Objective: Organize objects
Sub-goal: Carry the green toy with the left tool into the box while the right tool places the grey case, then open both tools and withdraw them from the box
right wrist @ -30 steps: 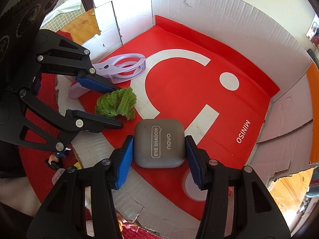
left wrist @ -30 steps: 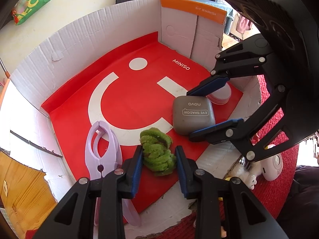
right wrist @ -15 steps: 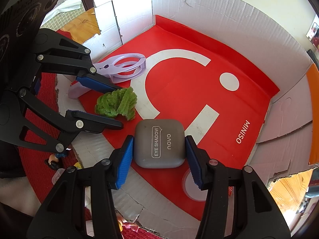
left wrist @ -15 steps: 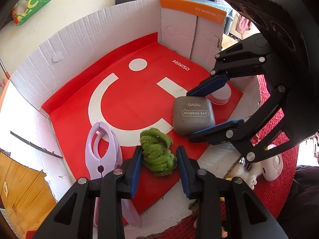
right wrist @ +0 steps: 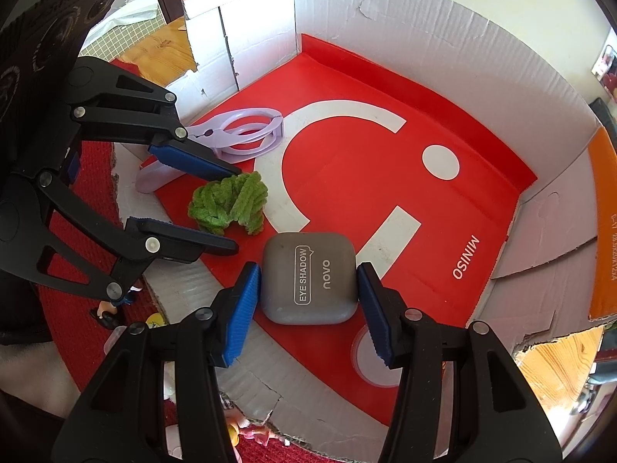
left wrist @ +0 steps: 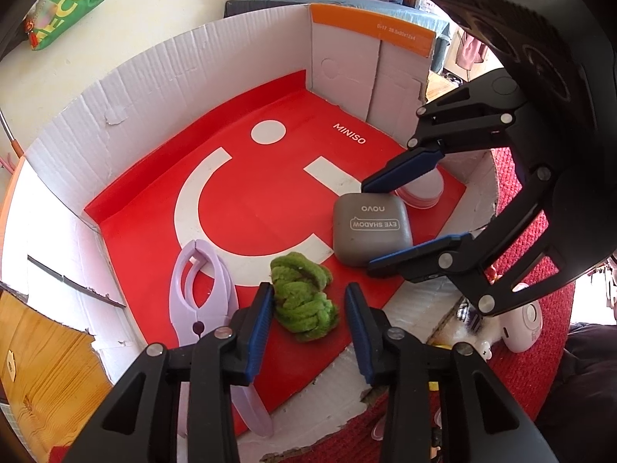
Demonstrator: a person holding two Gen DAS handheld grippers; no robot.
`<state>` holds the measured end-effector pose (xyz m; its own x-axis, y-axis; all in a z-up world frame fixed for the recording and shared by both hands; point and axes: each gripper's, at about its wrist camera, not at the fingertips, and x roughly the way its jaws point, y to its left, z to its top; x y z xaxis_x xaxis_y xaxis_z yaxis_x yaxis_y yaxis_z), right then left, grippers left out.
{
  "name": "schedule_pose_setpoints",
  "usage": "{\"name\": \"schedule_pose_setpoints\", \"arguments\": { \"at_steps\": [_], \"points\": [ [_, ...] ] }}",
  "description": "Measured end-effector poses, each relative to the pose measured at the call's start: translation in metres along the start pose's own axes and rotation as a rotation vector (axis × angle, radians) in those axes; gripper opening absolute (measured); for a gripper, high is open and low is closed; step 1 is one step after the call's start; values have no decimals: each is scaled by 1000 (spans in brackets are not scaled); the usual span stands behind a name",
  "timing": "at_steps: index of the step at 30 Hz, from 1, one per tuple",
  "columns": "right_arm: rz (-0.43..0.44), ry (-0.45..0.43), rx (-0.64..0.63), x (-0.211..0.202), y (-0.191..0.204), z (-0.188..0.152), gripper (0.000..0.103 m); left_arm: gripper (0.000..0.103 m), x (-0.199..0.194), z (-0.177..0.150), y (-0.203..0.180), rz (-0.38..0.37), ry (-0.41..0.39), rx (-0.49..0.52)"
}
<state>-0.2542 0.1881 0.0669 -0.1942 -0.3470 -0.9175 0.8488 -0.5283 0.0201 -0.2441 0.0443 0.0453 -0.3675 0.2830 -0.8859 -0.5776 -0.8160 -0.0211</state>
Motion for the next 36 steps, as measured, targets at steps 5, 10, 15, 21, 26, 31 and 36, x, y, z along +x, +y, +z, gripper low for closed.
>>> {"name": "schedule_pose_setpoints", "arguments": {
  "at_steps": [5,10,15,21,26,31,36],
  "points": [
    [-6,-6,1,-4,-2,0,51,44,-7,-3,-4,3,-13,-3],
    [-12,-19,5,-4,5,3,52,44,-11,-2,-4,6,-26,-9],
    [-21,-42,14,-15,2,1,53,47,-17,-1,-5,11,-50,-17],
    [-36,-85,20,-37,16,-7,58,47,-37,-7,-6,15,-91,-41],
    [-55,-115,28,-42,18,2,59,51,-54,-13,-7,20,-133,-64],
    [-72,-152,41,-53,33,4,63,52,-67,-20,-9,33,-166,-88],
    [-89,-194,62,-64,37,-2,65,57,-79,-29,-12,44,-206,-116]
  ]
}}
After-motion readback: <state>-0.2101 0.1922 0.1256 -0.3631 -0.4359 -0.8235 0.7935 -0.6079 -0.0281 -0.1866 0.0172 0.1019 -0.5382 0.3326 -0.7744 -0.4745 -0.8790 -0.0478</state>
